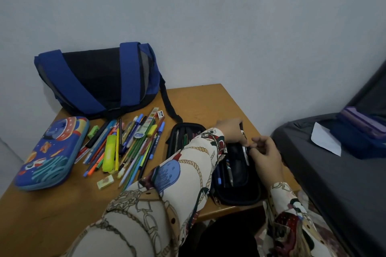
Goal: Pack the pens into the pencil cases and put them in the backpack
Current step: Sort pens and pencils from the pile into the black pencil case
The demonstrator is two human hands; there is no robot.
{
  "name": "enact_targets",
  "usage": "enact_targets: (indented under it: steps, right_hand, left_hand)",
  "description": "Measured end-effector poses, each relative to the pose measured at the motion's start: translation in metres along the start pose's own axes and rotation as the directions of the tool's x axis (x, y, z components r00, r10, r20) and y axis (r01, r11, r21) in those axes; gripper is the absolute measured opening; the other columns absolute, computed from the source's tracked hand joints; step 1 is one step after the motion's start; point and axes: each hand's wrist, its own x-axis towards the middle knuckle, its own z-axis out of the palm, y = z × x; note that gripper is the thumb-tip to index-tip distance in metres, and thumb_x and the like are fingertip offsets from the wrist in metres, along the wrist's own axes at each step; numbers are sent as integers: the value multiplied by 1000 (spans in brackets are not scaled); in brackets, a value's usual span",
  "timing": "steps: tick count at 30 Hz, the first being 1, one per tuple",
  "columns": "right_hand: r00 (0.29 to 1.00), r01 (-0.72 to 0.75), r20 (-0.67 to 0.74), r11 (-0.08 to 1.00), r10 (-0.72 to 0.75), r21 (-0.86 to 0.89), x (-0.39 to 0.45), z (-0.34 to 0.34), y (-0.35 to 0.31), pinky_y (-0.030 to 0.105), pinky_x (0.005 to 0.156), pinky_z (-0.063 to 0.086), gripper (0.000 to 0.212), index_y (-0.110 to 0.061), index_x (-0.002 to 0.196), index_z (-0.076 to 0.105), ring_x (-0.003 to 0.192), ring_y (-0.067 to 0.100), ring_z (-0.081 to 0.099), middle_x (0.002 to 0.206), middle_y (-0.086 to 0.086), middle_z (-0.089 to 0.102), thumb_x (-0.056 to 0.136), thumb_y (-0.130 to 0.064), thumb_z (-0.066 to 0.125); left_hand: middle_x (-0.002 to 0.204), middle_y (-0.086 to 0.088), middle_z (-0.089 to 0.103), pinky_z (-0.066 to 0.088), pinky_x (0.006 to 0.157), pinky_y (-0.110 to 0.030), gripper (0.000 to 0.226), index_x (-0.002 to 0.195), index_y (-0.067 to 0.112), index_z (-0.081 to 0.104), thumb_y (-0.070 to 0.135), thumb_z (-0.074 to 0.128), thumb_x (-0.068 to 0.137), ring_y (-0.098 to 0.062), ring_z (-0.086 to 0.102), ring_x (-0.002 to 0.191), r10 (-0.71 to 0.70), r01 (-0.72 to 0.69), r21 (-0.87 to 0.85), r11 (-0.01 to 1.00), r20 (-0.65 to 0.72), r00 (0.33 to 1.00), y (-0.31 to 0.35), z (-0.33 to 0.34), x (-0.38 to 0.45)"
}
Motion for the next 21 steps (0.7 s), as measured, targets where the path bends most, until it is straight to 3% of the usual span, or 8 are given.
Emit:
enact_targets:
  steps: [5,10,14,16,19,21]
  right_hand:
    - [999,36,41,999,-35,-27,-1,0,-3,33,77,49,21,-26,97,60,87,19,59,90,-2,61,87,-10,68]
    - [994,68,91,993,-59,-100,-2,0,-4,47,86,54,20,-42,95,65,94,19,62,99,-5,62,78,-31,64]
    - [989,88,131,976,-62,-199,0,0,-3,48,92,50,24,-33,107,69,99,18,56,98,-7,52,88,-18,68]
    - [988,78,146,972,-46,-220,0,-1,-4,45,93,48,29,-30,109,69,95,18,54,94,-6,49,86,-12,68]
    - [988,58,151,974,-25,-220,-1,-1,-7,40,93,47,32,-33,106,69,97,17,54,95,-7,49,84,-9,68]
    - [988,50,152,976,-18,-212,-1,0,-7,39,92,46,31,-35,105,69,99,16,54,97,-8,50,85,-11,67]
  left_hand:
    - [147,-14,34,32,109,-50,85,149,27,29,50,72,79,-34,23,138,23,-24,93,995,13,1000,-8,2,-14]
    - [141,-14,35,29,109,-48,71,146,26,36,59,56,87,-33,22,135,56,-57,198,979,9,998,-17,12,-22]
    - [147,-13,30,24,110,-48,67,151,25,28,55,46,95,-32,19,138,72,-73,236,969,11,997,-21,16,-27]
    - [149,-10,32,25,113,-46,59,150,23,29,47,45,98,-29,20,139,117,-114,113,987,-23,993,-27,16,-30]
    - [145,-5,40,27,115,-45,47,146,21,40,28,47,100,-24,27,139,129,-171,-172,970,-235,964,-44,10,-44]
    - [139,-4,47,28,113,-39,40,139,19,50,18,46,99,-20,31,136,77,-156,-191,969,-367,927,-60,2,-57]
